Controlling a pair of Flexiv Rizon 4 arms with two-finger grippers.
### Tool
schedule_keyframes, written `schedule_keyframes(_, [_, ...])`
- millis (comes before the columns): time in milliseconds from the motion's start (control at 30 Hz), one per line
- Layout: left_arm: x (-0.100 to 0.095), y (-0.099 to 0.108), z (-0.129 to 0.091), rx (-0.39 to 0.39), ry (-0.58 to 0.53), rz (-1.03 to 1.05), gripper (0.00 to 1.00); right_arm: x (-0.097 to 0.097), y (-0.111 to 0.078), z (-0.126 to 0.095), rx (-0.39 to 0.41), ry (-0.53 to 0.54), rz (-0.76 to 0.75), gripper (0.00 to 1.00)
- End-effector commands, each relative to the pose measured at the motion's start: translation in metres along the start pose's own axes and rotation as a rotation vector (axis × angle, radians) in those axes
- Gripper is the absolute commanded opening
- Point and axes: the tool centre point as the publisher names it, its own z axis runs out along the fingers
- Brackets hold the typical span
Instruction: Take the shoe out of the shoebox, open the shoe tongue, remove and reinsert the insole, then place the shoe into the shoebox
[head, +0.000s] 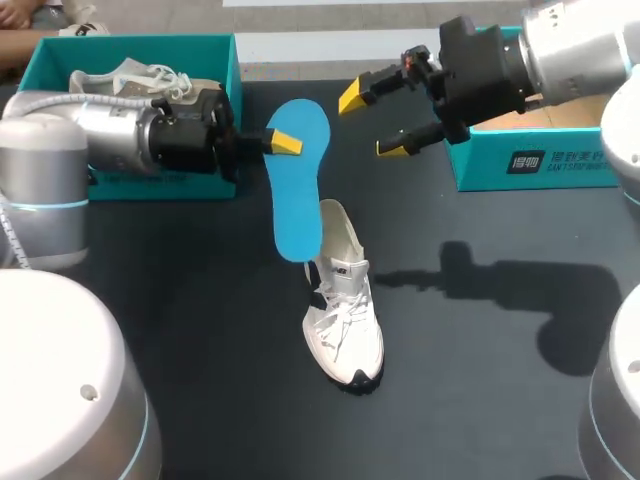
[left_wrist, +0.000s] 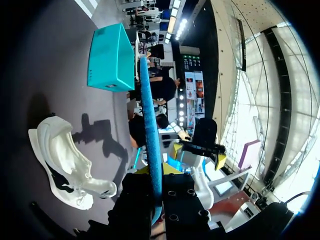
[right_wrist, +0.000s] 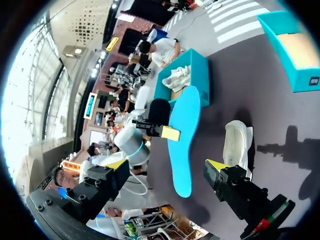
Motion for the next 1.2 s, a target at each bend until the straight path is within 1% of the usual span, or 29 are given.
schedule_keyframes(33, [-0.001,0.003,0.003,0.016,-0.001,0.001,0.00,0.010,0.005,0.010,-0.001,-0.297,-0.010,1.00])
schedule_keyframes(67, [-0.002,0.004,0.003,0.019,-0.001,-0.001,0.00,0.012,0.005,0.012,0.006,-0.319,-0.017,1.00])
schedule_keyframes(133, [-0.003,0.004,0.003,0.032,0.000,-0.005,0.00,0.018,0.005,0.014,-0.017,-0.396,-0.040,1.00])
schedule_keyframes(200, [-0.004,0.004,0.002,0.036,0.000,-0.008,0.00,0.023,0.004,0.016,-0.054,-0.513,-0.066,1.00])
schedule_keyframes(267, [-0.004,0.004,0.002,0.036,0.000,-0.008,0.00,0.029,0.003,0.021,-0.055,-0.625,-0.103,1.00])
schedule_keyframes(700, [-0.004,0.004,0.002,0.036,0.000,-0.008,0.00,0.029,0.003,0.021,-0.055,-0.625,-0.103,1.00])
schedule_keyframes(733, [-0.004,0.004,0.002,0.036,0.000,-0.008,0.00,0.030,0.005,0.025,-0.011,-0.712,-0.116,1.00])
schedule_keyframes(767, [-0.004,0.004,0.002,0.036,0.000,-0.008,0.00,0.030,0.006,0.028,0.006,-0.741,-0.136,1.00])
schedule_keyframes(800, [-0.004,0.004,0.002,0.036,0.000,-0.008,0.00,0.030,0.006,0.030,-0.019,-0.744,-0.135,1.00])
schedule_keyframes(833, [-0.004,0.004,0.002,0.036,0.000,-0.008,0.00,0.031,0.007,0.031,-0.013,-0.750,-0.136,1.00])
schedule_keyframes(933, [-0.004,0.004,0.002,0.036,0.000,-0.008,0.00,0.033,0.009,0.037,-0.017,-0.821,-0.144,1.00])
schedule_keyframes(1067, [-0.004,0.004,0.002,0.036,0.000,-0.008,0.00,0.037,0.010,0.043,-0.054,-0.876,-0.145,1.00])
schedule_keyframes(1167, [-0.004,0.004,0.002,0.036,0.000,-0.008,0.00,0.040,0.011,0.048,-0.050,-0.948,-0.182,1.00])
schedule_keyframes(1200, [-0.004,0.004,0.002,0.036,0.000,-0.008,0.00,0.041,0.012,0.049,-0.034,-0.966,-0.183,1.00])
